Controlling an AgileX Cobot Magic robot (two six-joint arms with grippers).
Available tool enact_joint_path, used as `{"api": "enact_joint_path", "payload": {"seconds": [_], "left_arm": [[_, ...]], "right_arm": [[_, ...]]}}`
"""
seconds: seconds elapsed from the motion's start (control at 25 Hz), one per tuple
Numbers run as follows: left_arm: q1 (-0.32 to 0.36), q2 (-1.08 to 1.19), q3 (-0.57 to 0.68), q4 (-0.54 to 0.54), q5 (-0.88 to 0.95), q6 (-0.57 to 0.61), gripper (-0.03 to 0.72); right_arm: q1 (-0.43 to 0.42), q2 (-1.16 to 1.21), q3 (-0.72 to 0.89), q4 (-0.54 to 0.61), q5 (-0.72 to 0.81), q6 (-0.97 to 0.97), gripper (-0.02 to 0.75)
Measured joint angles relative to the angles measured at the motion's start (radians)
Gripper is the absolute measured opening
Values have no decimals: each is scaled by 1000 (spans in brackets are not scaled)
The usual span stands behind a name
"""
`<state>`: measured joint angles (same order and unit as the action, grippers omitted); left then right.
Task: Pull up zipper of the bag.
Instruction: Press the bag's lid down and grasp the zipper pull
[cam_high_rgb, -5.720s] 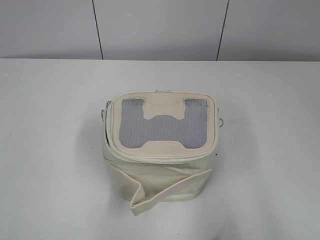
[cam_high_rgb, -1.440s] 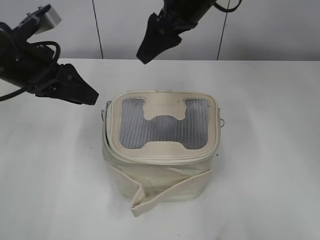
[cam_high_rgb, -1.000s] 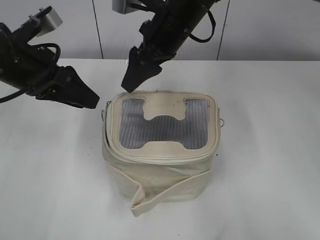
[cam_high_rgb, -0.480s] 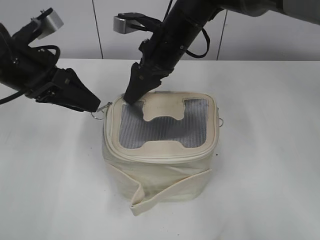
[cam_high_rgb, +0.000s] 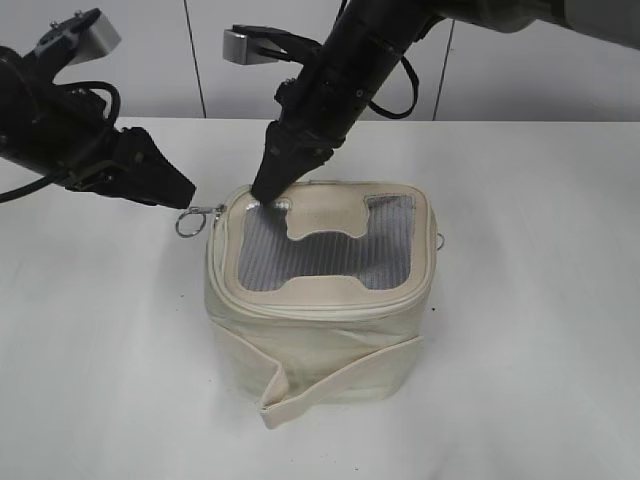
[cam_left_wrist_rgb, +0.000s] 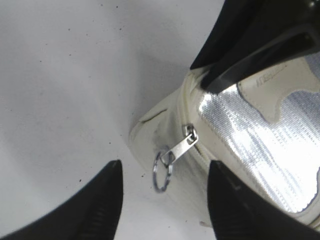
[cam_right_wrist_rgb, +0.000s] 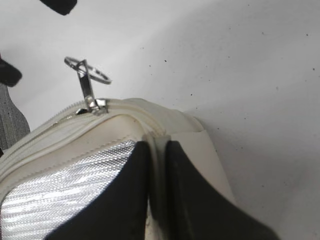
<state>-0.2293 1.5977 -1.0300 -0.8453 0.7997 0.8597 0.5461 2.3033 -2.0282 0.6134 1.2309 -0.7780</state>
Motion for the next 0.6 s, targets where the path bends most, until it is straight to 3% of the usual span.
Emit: {"api": "enact_joint_path", "payload": {"seconds": [0.2, 0.4, 0.6], "left_arm": [[0, 0, 0, 95, 3, 0, 421], [-19, 0, 0, 119, 3, 25, 426], [-58, 0, 0, 167, -27, 29, 495]], "right_arm": [[0, -3, 0, -3, 0, 24, 71], [2, -11, 0, -12, 0, 48, 71], [2, -12, 1, -15, 0, 55, 71]]}}
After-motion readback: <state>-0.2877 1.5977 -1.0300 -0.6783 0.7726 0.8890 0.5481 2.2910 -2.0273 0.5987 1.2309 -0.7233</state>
